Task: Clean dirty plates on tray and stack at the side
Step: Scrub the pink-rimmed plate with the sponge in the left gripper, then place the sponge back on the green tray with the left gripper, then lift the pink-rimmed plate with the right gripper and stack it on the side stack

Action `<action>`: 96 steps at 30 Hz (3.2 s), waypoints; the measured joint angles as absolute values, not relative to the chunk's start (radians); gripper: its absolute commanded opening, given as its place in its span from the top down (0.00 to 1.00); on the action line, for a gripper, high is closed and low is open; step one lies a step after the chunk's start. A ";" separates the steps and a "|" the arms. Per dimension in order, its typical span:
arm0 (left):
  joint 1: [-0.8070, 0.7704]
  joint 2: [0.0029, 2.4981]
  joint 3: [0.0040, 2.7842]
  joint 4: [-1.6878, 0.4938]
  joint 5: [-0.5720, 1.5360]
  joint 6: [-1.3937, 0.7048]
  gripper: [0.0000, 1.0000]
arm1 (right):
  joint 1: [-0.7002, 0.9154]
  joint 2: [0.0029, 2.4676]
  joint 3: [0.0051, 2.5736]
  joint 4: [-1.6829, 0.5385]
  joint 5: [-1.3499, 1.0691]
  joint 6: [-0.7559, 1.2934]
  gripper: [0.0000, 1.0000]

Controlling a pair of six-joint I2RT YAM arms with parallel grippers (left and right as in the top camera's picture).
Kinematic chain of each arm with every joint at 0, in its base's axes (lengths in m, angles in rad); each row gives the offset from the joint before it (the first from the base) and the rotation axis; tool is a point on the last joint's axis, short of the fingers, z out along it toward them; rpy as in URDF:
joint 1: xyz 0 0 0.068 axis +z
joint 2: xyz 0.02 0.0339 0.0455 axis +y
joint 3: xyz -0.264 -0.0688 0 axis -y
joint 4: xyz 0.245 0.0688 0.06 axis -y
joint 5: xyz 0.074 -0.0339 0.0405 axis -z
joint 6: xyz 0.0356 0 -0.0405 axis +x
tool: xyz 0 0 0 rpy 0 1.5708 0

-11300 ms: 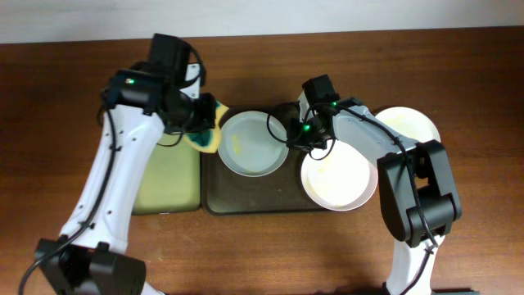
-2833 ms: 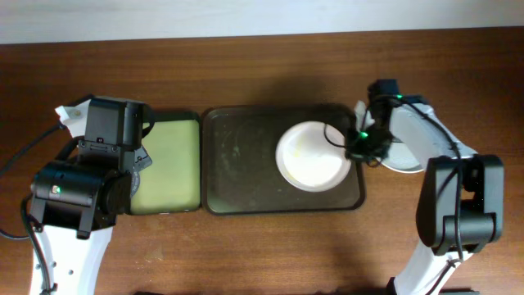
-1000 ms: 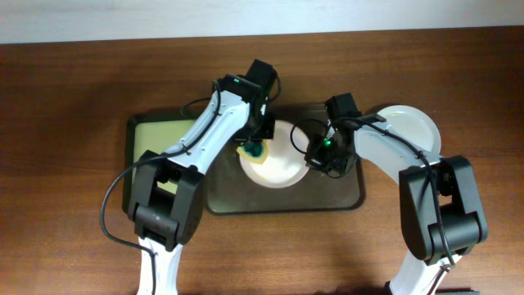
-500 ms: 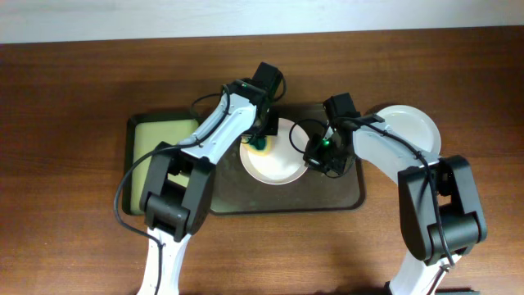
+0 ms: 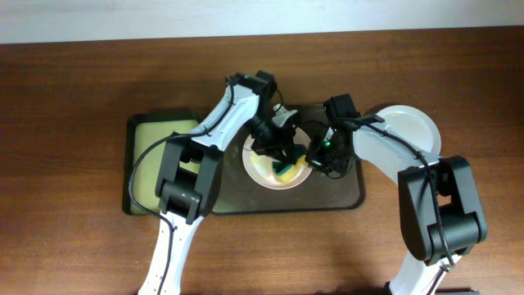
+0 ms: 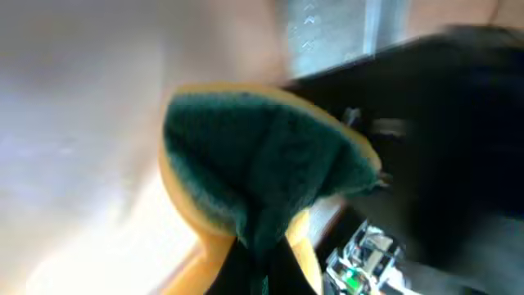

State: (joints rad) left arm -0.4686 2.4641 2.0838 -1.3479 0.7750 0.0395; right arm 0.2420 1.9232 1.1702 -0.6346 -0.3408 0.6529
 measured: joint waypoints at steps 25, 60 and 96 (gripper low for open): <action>-0.185 1.879 1.769 -1.251 -0.200 -0.401 1.00 | 0.244 1.923 1.170 -0.624 -0.339 0.644 0.76; 0.008 1.370 1.446 -0.869 -0.055 -0.198 0.01 | 0.338 1.920 1.203 -0.667 -0.101 0.359 0.96; 0.067 1.359 1.444 -0.849 -0.079 -0.198 0.01 | 0.799 1.927 1.749 -0.785 0.243 0.367 0.96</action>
